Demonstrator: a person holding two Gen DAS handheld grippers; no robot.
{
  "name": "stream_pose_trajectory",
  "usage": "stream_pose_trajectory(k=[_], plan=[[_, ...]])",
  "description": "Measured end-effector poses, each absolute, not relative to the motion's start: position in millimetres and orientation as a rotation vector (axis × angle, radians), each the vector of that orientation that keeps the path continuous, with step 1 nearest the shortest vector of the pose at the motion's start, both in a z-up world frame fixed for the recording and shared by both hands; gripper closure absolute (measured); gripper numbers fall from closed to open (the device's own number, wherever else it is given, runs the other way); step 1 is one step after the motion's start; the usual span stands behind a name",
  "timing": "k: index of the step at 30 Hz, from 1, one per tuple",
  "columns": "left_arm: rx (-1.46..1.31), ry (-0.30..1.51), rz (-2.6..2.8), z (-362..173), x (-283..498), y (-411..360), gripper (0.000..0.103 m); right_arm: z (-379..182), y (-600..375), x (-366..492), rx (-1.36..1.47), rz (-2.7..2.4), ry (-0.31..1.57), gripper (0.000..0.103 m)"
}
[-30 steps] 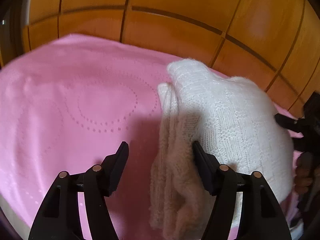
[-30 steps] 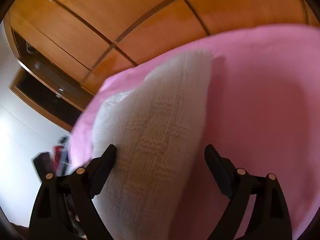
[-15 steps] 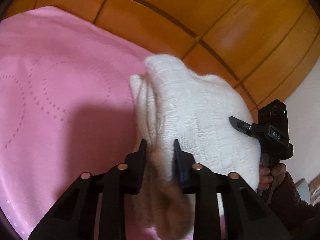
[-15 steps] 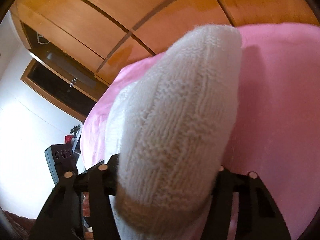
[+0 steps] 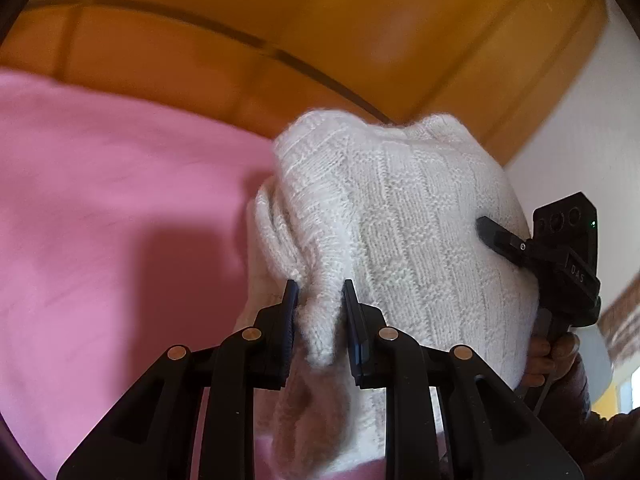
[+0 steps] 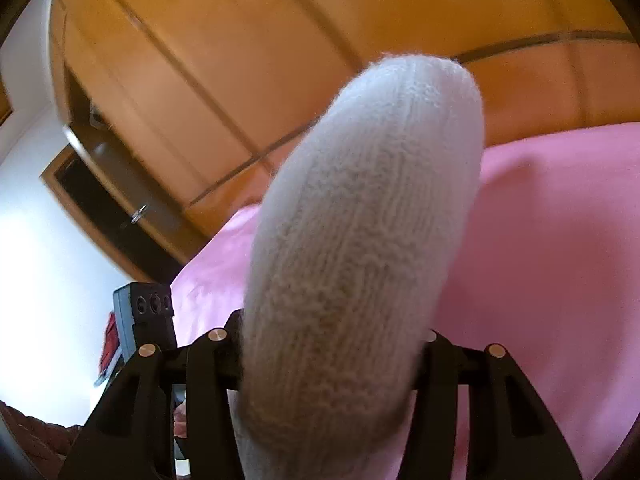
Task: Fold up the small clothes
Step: 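Fold the sweater bundle in half with both grippers and lay it down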
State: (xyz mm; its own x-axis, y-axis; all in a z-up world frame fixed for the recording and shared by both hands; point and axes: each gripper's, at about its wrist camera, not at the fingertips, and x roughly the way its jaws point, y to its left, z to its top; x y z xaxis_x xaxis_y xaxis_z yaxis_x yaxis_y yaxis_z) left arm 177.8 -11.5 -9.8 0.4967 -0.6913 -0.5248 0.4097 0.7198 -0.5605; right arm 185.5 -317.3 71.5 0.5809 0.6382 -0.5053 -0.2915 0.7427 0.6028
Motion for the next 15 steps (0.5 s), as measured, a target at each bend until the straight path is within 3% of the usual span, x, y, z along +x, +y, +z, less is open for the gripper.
stream_pose_trajectory(k=[7, 10, 12, 15], plan=[[-0.235, 0.887, -0.787, -11.0, 232.7, -162.8, 0.082, 43.3, -448.0, 184.4, 0.527, 0.274, 0.818, 0.053], [-0.122, 0.914, -0.726, -23.6, 239.5, -203.8, 0.082, 6.5, -484.9, 179.1, 0.581, 0.166, 0.889, 0.044], [-0.106, 0.924, -0.693, -31.9, 242.6, -214.9, 0.082, -11.0, -498.4, 174.5, 0.625, 0.133, 0.909, 0.031], [-0.083, 0.900, -0.656, -31.4, 236.0, -215.9, 0.081, -0.6, -503.5, 159.9, 0.603, 0.079, 0.861, 0.025]])
